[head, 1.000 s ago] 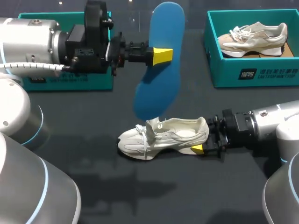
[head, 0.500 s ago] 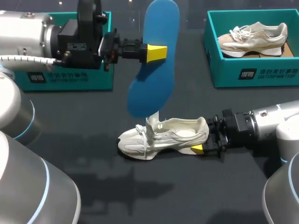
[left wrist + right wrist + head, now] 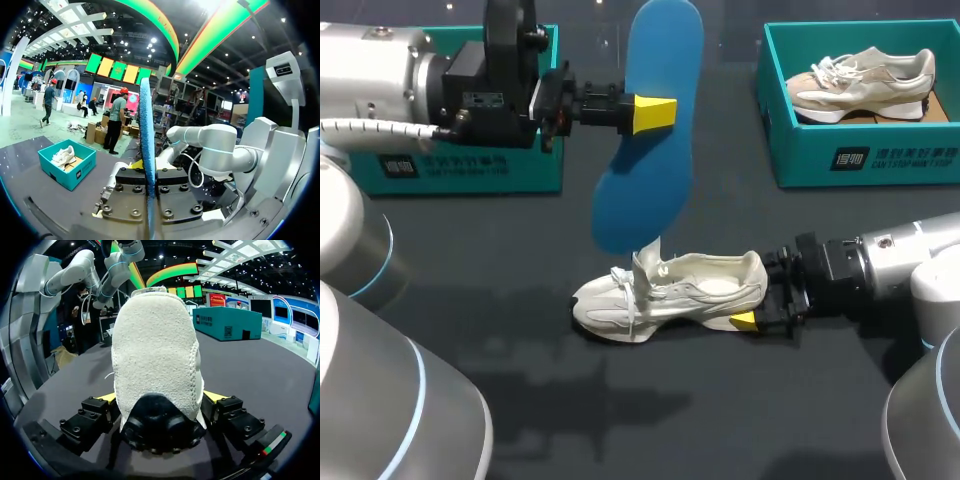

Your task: Take the shoe out of the shoebox, open the shoe tongue, remove and reinsert the insole, then place the shoe into the shoebox

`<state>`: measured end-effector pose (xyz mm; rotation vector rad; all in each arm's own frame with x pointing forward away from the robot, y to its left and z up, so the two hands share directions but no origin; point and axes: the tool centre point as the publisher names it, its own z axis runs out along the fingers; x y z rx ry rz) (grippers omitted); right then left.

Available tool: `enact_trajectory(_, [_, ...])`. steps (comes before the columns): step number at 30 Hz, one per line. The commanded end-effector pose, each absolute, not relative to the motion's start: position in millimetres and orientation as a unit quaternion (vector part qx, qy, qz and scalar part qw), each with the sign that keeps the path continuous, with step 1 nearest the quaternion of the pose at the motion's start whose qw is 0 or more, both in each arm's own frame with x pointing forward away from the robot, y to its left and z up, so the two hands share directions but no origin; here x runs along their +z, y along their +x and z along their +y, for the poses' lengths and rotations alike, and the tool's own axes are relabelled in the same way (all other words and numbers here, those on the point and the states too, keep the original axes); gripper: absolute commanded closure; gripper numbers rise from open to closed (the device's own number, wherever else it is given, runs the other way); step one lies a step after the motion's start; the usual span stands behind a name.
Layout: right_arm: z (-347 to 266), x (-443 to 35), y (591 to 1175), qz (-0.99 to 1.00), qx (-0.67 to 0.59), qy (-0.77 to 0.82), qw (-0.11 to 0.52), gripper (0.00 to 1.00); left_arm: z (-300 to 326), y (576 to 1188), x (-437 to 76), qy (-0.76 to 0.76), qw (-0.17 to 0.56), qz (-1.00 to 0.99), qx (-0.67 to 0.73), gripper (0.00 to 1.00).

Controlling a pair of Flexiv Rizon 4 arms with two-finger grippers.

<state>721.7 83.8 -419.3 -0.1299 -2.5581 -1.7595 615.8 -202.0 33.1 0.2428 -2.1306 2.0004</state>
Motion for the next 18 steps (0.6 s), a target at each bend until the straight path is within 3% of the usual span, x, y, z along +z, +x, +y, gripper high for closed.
enact_trajectory(1, [77,-411,717,-0.839,-0.542,-0.050,0.018,0.00,-202,615,32,0.083,0.104,-0.723,0.678,1.00])
enact_trajectory(18, [54,-388,713,-0.914,-0.395,-0.073,0.055,0.00,-202,615,32,0.083,0.104,-0.723,0.678,1.00])
